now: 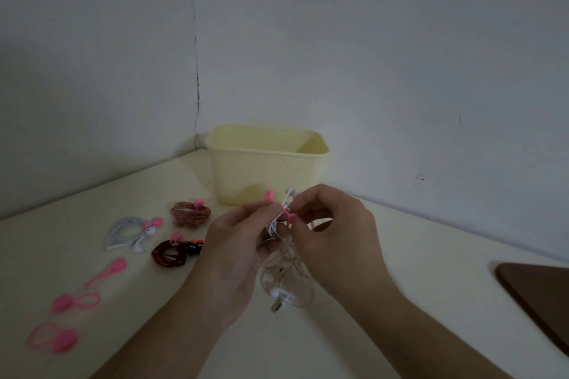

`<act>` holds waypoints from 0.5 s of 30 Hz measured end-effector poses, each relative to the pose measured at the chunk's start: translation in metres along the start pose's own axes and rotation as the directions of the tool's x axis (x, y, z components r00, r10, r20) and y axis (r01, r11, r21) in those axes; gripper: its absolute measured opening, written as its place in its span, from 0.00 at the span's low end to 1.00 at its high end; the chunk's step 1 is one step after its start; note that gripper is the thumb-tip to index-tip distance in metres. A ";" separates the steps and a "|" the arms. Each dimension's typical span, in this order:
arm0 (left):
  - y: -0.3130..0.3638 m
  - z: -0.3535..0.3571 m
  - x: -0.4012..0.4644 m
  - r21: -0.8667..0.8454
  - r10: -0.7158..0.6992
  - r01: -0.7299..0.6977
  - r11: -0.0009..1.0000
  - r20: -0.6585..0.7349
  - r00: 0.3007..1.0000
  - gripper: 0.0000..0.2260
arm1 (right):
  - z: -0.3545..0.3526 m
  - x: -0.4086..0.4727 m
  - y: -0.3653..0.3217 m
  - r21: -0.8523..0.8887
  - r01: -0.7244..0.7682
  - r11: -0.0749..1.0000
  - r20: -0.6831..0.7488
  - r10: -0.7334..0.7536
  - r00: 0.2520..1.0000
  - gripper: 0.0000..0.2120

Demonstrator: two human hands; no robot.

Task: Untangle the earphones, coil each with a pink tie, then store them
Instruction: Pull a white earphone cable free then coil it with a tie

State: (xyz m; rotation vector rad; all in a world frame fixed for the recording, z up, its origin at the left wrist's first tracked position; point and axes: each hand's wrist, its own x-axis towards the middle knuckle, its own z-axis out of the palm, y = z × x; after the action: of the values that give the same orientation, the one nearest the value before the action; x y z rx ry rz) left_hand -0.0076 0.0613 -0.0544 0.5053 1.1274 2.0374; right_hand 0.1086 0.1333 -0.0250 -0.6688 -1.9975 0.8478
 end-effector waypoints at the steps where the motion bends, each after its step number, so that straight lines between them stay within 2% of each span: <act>1: 0.000 0.000 0.000 0.003 0.003 -0.003 1.000 -0.005 1.000 0.08 | 0.001 -0.001 0.000 -0.010 0.013 1.000 -0.010 -0.013 1.000 0.11; 8: 0.001 0.003 -0.002 0.005 0.016 -0.015 1.000 -0.017 1.000 0.07 | 0.002 -0.001 0.003 -0.109 0.028 0.994 -0.005 -0.029 1.000 0.11; 12: 0.001 0.000 0.000 0.000 0.028 -0.028 1.000 -0.041 0.999 0.07 | -0.002 0.002 0.001 0.030 -0.126 0.992 0.077 0.124 0.989 0.08; 15: 0.001 0.000 0.000 -0.004 0.026 -0.026 1.000 -0.030 0.999 0.07 | -0.004 0.004 0.001 0.176 -0.274 0.945 0.162 0.247 0.955 0.04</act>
State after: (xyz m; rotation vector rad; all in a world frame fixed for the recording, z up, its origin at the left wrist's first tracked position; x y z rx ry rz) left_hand -0.0080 0.0608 -0.0541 0.4917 1.1388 2.0759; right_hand 0.1104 0.1384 -0.0218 -0.7891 -1.9375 1.2640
